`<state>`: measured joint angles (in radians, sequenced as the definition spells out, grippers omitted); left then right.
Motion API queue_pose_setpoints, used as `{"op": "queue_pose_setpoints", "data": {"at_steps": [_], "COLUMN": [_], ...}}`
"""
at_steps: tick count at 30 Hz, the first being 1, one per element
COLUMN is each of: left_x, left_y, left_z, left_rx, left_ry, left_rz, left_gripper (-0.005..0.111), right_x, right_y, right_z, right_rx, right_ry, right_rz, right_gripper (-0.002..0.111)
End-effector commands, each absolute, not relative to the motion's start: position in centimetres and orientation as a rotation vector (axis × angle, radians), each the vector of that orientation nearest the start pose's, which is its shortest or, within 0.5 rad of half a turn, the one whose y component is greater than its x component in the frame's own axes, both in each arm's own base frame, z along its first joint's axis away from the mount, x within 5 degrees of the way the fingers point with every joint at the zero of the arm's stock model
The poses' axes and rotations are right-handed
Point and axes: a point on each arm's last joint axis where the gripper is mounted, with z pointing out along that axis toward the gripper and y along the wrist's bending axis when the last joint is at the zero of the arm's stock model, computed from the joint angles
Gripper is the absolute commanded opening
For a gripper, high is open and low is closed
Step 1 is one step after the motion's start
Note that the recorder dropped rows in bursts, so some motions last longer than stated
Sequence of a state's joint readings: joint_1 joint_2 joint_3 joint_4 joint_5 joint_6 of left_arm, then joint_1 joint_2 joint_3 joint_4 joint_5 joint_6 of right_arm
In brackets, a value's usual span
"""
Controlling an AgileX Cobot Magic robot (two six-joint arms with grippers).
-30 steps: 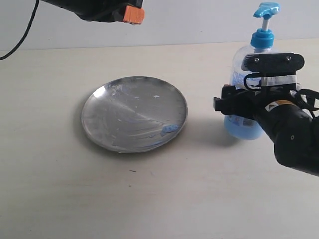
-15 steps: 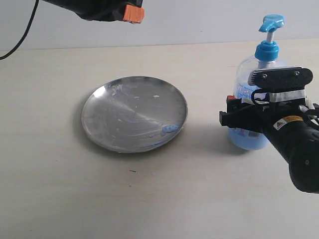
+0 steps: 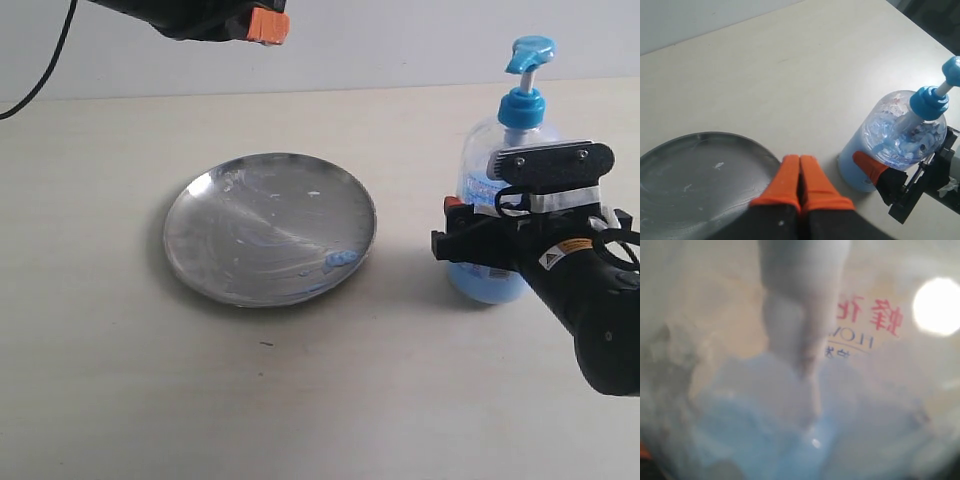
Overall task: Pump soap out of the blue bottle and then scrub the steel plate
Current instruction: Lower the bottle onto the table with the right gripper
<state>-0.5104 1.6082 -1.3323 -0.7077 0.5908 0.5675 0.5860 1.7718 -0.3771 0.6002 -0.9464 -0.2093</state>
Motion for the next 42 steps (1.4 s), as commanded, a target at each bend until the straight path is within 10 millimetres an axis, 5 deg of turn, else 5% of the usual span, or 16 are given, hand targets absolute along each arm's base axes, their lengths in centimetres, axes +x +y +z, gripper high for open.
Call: {"op": "queue_pose_setpoints", "data": {"at_steps": [1,26,42], "left_x": [30.4,30.5,30.5], "left_y": [-20.6,-20.6,-20.6], "left_z": [33.2,33.3,33.3], "left_rx": [0.692,0.684,0.687], "left_ry": [2.135,2.128,2.127], "left_rz": [-0.718,-0.714,-0.713], "left_gripper": [0.0,0.0,0.0], "right_x": [23.9,23.2,23.2], "right_y": [10.6,9.7,9.7], "right_z": [13.5,11.7,12.0], "right_rx": [-0.096,-0.049,-0.128], "right_ry": [1.827,1.895,1.882], "right_rz": [0.02,-0.019,-0.074], "right_gripper": [0.0,0.0,0.075]}}
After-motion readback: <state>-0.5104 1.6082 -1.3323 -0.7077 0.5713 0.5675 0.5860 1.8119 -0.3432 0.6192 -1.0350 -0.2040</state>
